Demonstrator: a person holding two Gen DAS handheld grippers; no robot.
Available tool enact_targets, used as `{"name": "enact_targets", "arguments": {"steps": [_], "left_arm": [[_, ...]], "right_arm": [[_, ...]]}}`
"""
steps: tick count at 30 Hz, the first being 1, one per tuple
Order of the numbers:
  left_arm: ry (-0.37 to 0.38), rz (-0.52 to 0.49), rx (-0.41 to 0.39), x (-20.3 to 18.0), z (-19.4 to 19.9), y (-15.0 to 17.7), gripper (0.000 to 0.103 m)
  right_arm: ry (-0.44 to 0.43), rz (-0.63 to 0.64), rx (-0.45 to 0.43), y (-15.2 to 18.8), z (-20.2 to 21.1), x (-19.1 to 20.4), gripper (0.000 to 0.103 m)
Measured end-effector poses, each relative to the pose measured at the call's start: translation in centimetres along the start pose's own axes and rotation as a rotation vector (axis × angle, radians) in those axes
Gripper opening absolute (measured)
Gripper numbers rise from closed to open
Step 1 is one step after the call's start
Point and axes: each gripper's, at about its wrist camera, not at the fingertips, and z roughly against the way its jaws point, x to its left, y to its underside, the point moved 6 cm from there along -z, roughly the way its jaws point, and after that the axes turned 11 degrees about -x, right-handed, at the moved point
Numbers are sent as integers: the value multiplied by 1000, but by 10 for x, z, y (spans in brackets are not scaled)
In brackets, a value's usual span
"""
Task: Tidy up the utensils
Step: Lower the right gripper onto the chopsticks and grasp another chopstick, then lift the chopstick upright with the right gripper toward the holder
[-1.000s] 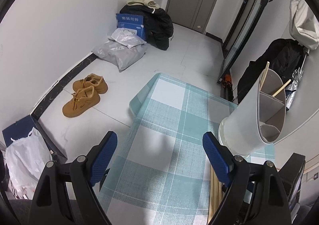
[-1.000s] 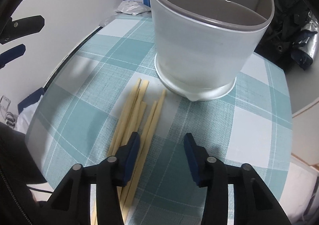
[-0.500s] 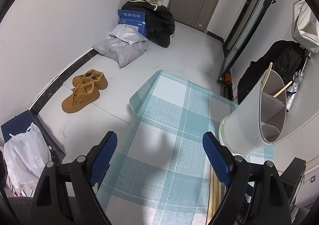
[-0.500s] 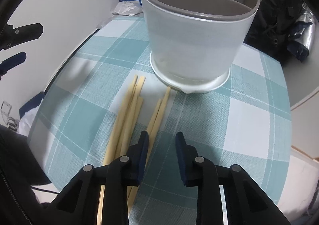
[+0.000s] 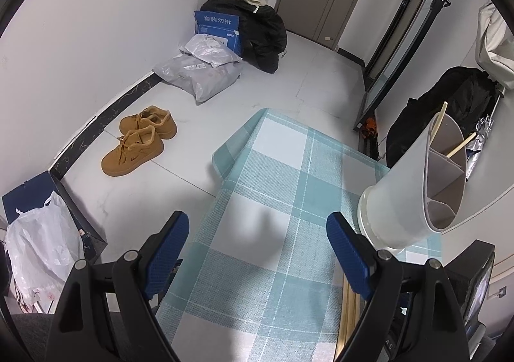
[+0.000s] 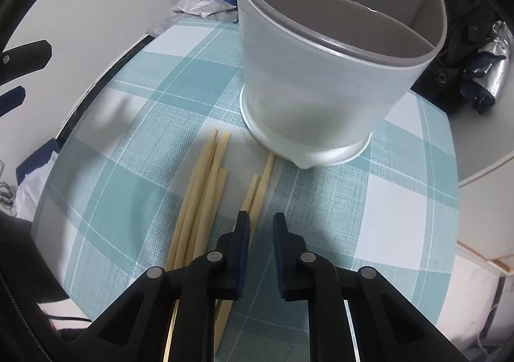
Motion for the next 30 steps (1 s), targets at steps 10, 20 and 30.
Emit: {"name": "enact_targets", "arguments": {"steps": [10, 20, 30], "left_arm": [[-12, -8, -1, -3, 1, 3, 84], [-17, 0, 8, 2, 1, 5, 84], [-3, -28, 12, -3, 2, 8, 84]], "right_arm": [[-28, -43, 14, -6, -10, -1, 11], [-60, 26, 22, 5, 7, 3, 6], [-93, 113, 52, 16, 25, -2, 9]]}}
